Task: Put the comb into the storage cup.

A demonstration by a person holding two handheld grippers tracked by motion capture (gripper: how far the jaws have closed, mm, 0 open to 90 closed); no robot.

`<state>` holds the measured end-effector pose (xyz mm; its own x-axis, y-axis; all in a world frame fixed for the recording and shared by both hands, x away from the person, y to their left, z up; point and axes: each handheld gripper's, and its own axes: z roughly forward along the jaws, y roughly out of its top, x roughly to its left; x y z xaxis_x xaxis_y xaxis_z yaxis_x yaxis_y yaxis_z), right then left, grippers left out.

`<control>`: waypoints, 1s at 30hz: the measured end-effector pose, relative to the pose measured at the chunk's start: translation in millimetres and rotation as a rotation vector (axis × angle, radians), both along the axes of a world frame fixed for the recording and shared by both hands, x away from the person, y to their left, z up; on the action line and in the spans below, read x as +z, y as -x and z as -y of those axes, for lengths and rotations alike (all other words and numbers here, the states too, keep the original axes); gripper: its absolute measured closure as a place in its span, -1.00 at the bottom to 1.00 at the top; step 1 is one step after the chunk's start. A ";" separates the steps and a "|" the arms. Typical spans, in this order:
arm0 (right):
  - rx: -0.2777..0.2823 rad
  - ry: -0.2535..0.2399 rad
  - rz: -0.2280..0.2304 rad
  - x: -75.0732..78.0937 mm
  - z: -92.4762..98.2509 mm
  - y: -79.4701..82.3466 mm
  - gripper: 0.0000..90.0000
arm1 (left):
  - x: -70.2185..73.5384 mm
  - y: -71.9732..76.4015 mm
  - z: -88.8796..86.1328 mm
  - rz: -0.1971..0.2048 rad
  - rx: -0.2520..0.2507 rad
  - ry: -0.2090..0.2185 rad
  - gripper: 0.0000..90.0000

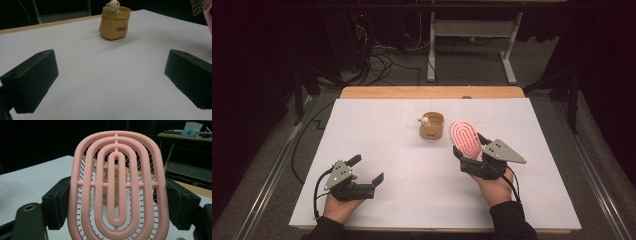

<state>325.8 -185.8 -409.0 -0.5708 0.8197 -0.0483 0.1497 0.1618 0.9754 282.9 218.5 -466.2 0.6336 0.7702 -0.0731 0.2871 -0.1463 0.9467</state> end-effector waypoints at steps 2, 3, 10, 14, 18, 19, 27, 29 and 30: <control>0.005 -0.008 0.009 -0.3 -0.5 -0.6 -0.55 | -0.2 1.3 3.1 0.005 -0.005 -0.007 -1.00; 0.007 -0.004 0.017 -0.2 -0.9 -0.7 -0.55 | -0.3 1.7 4.1 0.006 -0.010 -0.013 -1.00; 0.016 -0.019 0.053 -1.9 -1.0 2.3 -0.55 | -1.0 2.6 10.0 0.011 -0.013 -0.020 -1.00; 0.009 -0.028 0.063 -4.2 0.3 5.3 -0.55 | -1.5 3.5 13.4 0.007 -0.025 -0.027 -1.00; -0.002 -0.012 0.070 -9.2 1.3 7.0 -0.55 | -2.7 2.2 21.4 0.011 -0.041 -0.037 -1.00; -0.002 -0.009 0.073 -9.8 1.3 7.0 -0.55 | -3.1 0.7 23.2 0.005 -0.043 -0.043 -1.00; 0.003 -0.004 0.077 -10.8 -1.1 8.8 -0.55 | 3.0 -4.6 36.4 -0.014 -0.062 -0.030 -1.00; 0.003 0.000 0.078 -9.9 -1.2 9.6 -0.55 | 6.0 -8.7 40.8 -0.028 -0.067 -0.021 -1.00; 0.001 0.003 0.079 -9.6 -1.3 9.8 -0.55 | 7.8 -10.3 42.1 -0.036 -0.068 -0.009 -1.00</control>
<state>316.1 -184.6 -418.6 -0.5663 0.8186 -0.0958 0.0721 0.1650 0.9837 293.2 176.4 -458.5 0.6815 0.7263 -0.0902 0.3100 -0.1748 0.9345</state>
